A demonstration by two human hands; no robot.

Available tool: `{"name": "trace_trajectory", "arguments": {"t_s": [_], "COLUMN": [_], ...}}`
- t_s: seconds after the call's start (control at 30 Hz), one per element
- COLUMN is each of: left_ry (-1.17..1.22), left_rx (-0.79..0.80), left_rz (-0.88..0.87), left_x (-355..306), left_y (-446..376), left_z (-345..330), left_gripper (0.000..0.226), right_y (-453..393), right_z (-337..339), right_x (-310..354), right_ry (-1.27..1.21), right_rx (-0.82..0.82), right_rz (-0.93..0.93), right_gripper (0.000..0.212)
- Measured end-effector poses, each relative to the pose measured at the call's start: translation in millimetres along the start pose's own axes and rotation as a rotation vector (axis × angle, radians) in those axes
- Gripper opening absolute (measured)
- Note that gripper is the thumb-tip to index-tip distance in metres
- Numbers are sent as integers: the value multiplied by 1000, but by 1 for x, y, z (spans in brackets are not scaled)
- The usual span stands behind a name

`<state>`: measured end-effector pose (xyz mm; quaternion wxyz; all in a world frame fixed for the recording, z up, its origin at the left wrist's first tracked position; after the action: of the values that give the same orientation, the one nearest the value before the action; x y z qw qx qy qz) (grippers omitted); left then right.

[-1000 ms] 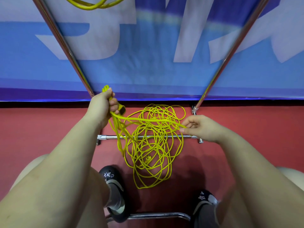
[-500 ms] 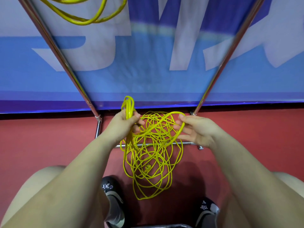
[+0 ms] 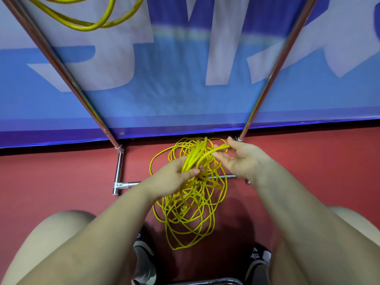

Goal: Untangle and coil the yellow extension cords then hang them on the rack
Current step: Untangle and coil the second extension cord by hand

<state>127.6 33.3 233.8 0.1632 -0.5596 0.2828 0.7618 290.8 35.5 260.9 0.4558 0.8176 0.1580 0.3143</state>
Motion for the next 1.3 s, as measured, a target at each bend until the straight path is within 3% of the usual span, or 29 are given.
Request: {"name": "trace_trajectory", "arguments": {"t_s": [0.2,0.27,0.33,0.5,0.57,0.67,0.8,0.93,1.1,1.3], "left_ry": [-18,45,166,457,555,680,768,733,586,548], "left_rx": [-64,-149,-253,-448,-497,-574,-604,-615,-631,-499], "left_rz": [-38,-29,20,82,99,138,133,118,111,135], "left_x": [-4,-5,-5,-8,-9,-9,-9,-10,-10,-13], "left_y": [-1,-2,-2,-2,-1,0,2,3,4,3], "left_z": [-1,4,10,31,38,47,53,56,59,49], "left_gripper": [7,10,10,16,15,12,15,19,19,17], "right_y": [7,7,4,-11,-18,-24,-21,-14,-2,2], "right_z": [-4,-7,-8,0,5,11,12,6,-4,-1], "right_x": [3,3,1,-22,-31,-29,-22,-15,-8,-8], "right_ry": [0,134,433,1474,1702,1838,1828,1694,1113,682], "right_rx": [76,131,135,114,154,115,42,82,238,216], "right_rz": [51,90,188,603,686,756,804,874,598,243], "right_gripper": [19,34,35,30,37,40,27,18,15,9]}}
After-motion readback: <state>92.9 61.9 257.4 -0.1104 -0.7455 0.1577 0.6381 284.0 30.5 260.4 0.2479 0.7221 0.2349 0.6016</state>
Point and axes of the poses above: each hand's wrist, its own y-axis away from the middle knuckle, its own z-axis out of the back of the hand, x = y × z, the point moved 4 cm from there along -y, towards the middle knuckle, and after that the axes turned 4 degrees about -z, right-handed, at the moved point
